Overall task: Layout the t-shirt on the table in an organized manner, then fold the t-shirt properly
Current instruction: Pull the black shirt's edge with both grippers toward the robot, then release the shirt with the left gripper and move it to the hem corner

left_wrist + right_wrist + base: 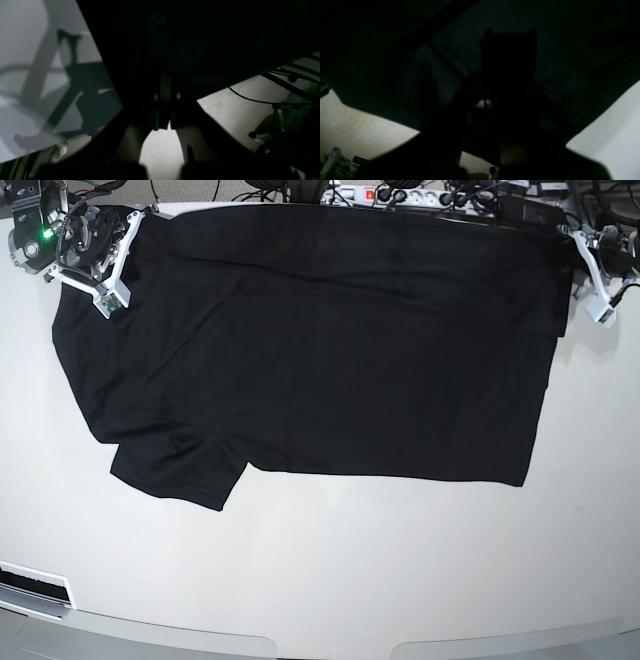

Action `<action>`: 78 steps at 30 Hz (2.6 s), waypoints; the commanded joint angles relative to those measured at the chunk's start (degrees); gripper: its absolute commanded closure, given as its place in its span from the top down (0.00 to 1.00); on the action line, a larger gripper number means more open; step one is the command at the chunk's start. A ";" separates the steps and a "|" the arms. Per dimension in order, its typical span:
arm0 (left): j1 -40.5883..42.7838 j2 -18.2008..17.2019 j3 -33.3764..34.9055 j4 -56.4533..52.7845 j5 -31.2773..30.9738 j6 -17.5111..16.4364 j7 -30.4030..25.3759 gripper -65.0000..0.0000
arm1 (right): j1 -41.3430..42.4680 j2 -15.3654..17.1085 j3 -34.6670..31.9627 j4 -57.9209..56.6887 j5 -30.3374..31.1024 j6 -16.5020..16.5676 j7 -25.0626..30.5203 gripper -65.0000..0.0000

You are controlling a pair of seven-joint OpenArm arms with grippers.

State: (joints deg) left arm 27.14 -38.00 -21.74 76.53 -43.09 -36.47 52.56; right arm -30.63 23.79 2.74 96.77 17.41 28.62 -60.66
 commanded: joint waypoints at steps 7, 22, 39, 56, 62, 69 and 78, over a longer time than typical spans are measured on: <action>0.11 -1.88 -0.59 5.51 -4.00 1.60 0.63 0.00 | -1.42 0.24 -0.02 2.16 -1.79 -1.51 -3.89 0.00; -6.34 -2.19 -0.90 7.48 -4.22 1.73 0.24 0.04 | 1.49 1.01 -0.02 12.04 -2.84 -5.77 -3.87 0.24; -36.70 -2.10 8.85 -16.83 0.79 4.09 -14.97 0.60 | 2.08 0.98 -0.02 12.04 -2.21 -7.26 2.36 0.26; -53.05 13.38 13.20 -51.84 13.70 4.52 -39.12 0.60 | 2.05 0.98 -0.02 12.04 -2.21 -7.76 3.02 0.26; -54.10 16.48 13.22 -51.80 13.73 0.17 -39.06 0.60 | 2.08 0.98 -0.02 12.04 -2.19 -8.28 3.04 0.26; -56.08 16.24 13.20 -51.39 14.10 0.46 -38.84 0.60 | 2.08 0.98 -0.02 12.02 -2.23 -8.31 4.02 0.26; -56.04 15.78 13.20 -49.24 14.38 0.57 -39.50 0.00 | 9.75 0.68 -0.02 11.85 -2.73 -14.53 8.63 0.28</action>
State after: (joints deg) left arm -27.31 -21.41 -8.51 26.33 -28.01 -35.16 14.00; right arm -21.39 23.64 2.35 107.83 14.92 14.28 -52.95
